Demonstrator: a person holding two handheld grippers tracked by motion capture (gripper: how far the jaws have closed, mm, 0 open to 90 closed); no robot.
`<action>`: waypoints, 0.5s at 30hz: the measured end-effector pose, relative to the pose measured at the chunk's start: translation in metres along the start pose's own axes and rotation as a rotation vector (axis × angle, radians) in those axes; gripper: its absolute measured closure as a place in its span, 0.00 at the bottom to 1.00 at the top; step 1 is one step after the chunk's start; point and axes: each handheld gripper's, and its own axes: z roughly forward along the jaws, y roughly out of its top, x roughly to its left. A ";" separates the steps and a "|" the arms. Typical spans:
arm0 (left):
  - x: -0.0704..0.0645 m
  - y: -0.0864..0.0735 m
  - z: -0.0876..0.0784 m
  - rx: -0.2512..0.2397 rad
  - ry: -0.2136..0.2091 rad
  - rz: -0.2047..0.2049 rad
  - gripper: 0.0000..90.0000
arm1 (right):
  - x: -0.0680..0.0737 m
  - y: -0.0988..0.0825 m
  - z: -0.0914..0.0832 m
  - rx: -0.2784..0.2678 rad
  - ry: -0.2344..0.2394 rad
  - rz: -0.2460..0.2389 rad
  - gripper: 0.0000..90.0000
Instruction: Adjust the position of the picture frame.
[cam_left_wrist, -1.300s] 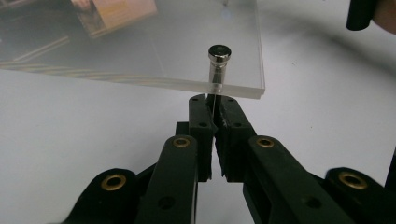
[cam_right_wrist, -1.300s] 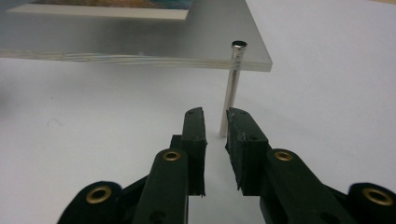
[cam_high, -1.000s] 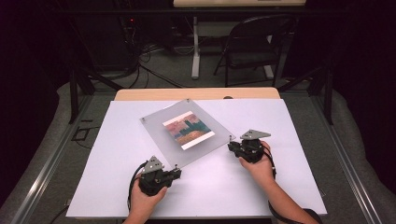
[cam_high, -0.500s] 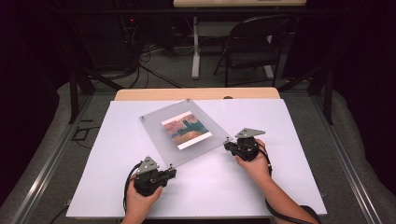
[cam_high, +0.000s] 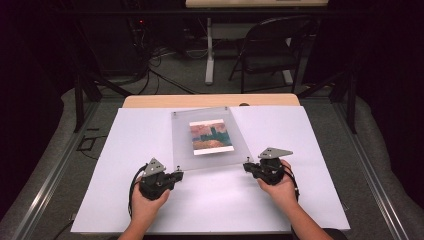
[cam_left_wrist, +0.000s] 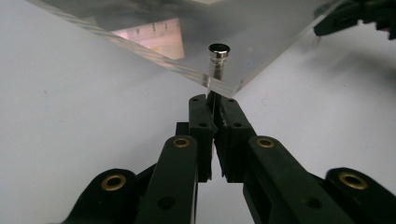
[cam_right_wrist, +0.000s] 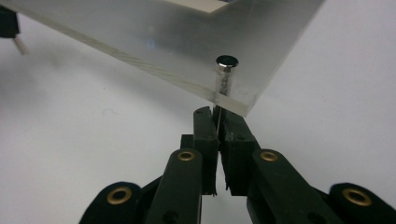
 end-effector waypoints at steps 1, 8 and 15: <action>0.001 0.002 0.001 -0.004 0.003 0.000 0.95 | 0.002 -0.002 -0.002 -0.001 0.004 0.006 0.95; 0.009 0.008 0.012 -0.002 0.010 -0.002 0.95 | 0.007 -0.010 -0.008 0.018 0.003 0.025 0.95; 0.017 0.011 0.025 0.012 -0.008 -0.052 0.95 | 0.003 -0.006 -0.007 -0.007 -0.036 0.026 0.95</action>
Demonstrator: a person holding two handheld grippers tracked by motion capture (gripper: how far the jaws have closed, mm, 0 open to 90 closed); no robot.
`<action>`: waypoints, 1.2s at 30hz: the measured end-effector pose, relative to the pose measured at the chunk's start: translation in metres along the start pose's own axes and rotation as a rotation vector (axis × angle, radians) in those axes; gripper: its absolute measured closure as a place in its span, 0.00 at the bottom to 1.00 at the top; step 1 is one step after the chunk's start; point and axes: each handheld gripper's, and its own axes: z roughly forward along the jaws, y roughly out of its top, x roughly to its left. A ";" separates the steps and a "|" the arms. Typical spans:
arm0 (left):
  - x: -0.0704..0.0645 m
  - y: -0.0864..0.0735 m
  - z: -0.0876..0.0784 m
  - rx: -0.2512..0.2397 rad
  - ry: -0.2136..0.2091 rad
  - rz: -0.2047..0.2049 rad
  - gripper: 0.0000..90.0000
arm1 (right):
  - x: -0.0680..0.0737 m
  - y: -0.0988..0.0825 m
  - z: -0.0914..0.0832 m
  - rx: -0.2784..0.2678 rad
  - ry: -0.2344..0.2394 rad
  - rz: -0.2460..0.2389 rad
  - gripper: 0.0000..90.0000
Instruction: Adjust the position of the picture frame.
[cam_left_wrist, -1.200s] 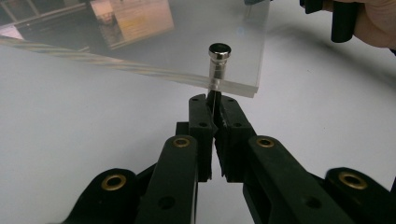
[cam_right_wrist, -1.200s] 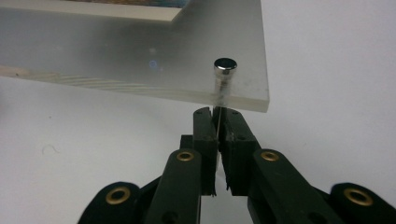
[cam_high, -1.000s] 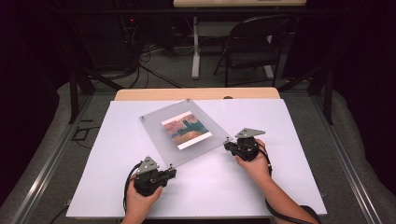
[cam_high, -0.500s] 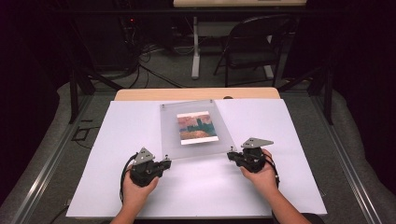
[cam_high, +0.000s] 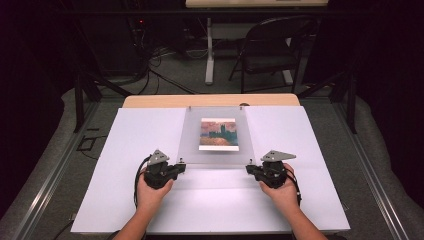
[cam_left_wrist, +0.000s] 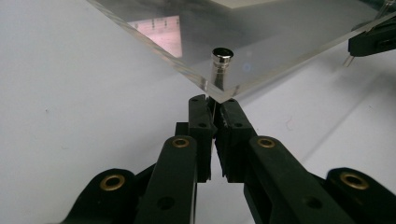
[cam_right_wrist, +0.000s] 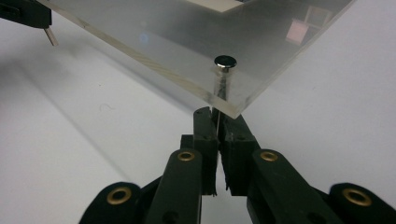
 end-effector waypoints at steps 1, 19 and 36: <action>0.000 0.000 0.000 0.000 0.000 0.000 0.95 | 0.000 0.000 0.000 0.000 0.000 0.000 0.95; 0.003 -0.005 0.022 0.050 -0.015 -0.020 0.94 | -0.015 -0.004 0.012 0.031 -0.025 0.053 0.95; 0.000 -0.007 0.017 0.056 -0.008 0.000 0.94 | -0.012 -0.007 0.010 0.034 -0.013 0.047 0.95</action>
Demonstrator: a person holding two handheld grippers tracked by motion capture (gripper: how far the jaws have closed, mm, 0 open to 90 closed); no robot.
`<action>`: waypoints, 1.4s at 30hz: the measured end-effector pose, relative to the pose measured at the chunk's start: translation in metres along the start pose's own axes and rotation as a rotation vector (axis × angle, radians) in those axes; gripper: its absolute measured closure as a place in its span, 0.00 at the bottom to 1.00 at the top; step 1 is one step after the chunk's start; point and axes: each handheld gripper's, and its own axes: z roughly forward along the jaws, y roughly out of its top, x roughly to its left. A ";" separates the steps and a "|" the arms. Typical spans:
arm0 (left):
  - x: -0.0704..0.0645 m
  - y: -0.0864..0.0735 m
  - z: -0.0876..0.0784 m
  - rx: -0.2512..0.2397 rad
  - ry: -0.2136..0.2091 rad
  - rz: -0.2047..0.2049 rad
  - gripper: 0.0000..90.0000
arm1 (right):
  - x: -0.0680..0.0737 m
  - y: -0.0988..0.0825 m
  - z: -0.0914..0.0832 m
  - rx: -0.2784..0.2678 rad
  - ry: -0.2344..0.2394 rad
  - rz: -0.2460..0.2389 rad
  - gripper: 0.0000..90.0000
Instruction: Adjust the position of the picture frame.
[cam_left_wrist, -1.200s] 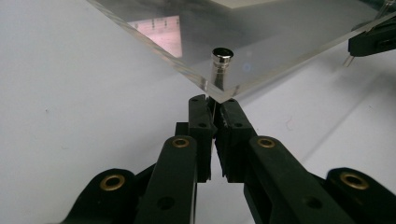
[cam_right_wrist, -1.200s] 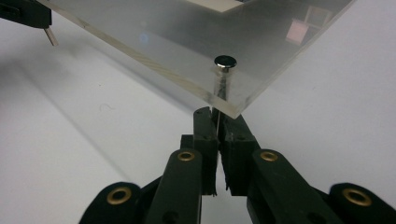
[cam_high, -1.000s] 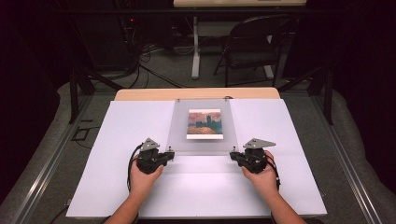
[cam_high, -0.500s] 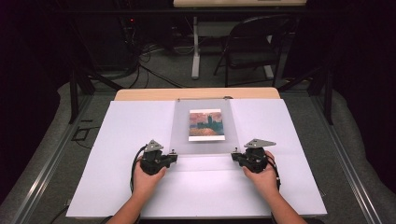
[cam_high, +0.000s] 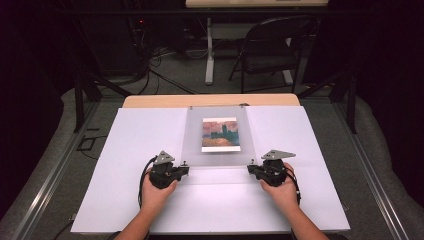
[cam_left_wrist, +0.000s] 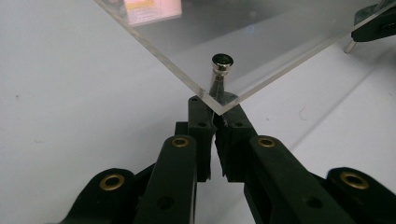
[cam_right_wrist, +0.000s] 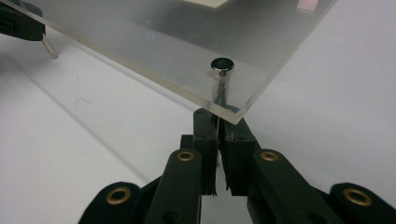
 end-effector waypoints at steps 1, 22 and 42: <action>0.000 0.000 0.000 0.001 -0.002 0.002 0.94 | 0.000 0.000 0.000 0.001 0.002 0.000 0.95; -0.008 -0.007 -0.010 -0.030 0.030 0.007 0.58 | 0.017 -0.004 -0.014 0.014 -0.024 -0.094 0.53; -0.012 -0.015 -0.037 -0.038 0.072 0.058 0.45 | 0.018 -0.013 -0.044 -0.014 -0.068 -0.142 0.52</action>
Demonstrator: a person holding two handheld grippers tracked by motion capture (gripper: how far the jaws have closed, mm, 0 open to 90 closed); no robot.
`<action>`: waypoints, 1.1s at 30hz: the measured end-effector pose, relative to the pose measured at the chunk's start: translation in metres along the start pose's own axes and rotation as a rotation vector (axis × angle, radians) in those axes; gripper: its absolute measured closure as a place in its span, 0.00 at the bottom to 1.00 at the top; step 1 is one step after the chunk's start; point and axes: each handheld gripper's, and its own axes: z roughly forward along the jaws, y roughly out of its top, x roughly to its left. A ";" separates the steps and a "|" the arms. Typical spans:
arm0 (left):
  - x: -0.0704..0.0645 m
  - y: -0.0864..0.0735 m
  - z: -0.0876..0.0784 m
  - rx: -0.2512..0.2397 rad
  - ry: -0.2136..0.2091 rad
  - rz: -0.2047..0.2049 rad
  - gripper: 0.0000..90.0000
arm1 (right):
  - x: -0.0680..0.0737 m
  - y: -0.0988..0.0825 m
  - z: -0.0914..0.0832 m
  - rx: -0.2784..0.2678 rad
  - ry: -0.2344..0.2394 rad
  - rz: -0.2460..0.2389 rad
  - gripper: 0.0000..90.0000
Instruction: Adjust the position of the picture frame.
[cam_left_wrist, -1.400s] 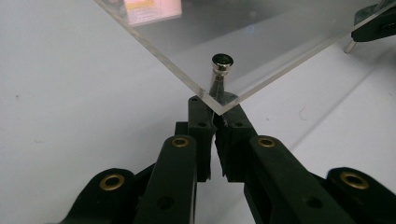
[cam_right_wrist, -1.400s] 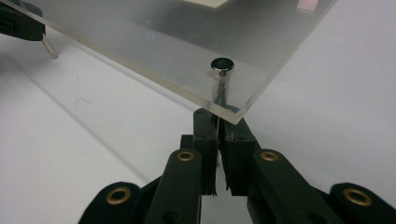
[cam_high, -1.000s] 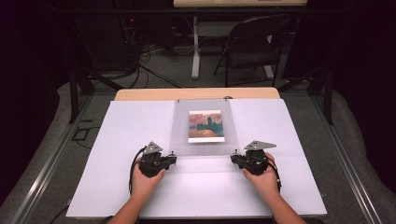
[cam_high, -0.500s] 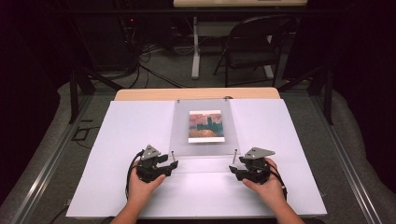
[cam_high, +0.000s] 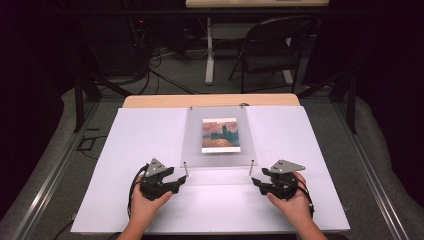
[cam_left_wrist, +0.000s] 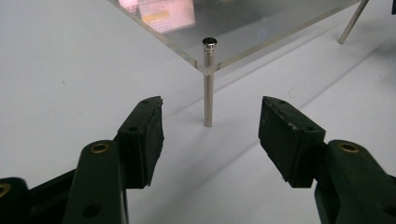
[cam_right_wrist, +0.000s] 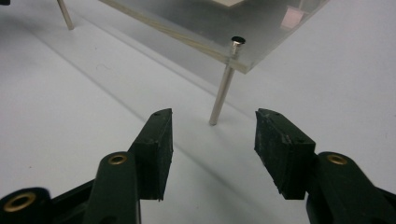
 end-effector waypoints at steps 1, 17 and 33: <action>0.001 0.000 -0.001 -0.004 0.004 -0.005 0.45 | -0.001 0.000 0.000 -0.005 -0.002 0.010 0.53; 0.015 0.000 -0.021 -0.031 0.021 -0.079 0.44 | -0.012 0.006 -0.015 -0.040 -0.038 0.019 0.48; 0.027 0.009 -0.023 -0.038 0.049 -0.119 0.45 | -0.015 0.010 -0.015 -0.002 -0.022 0.013 0.48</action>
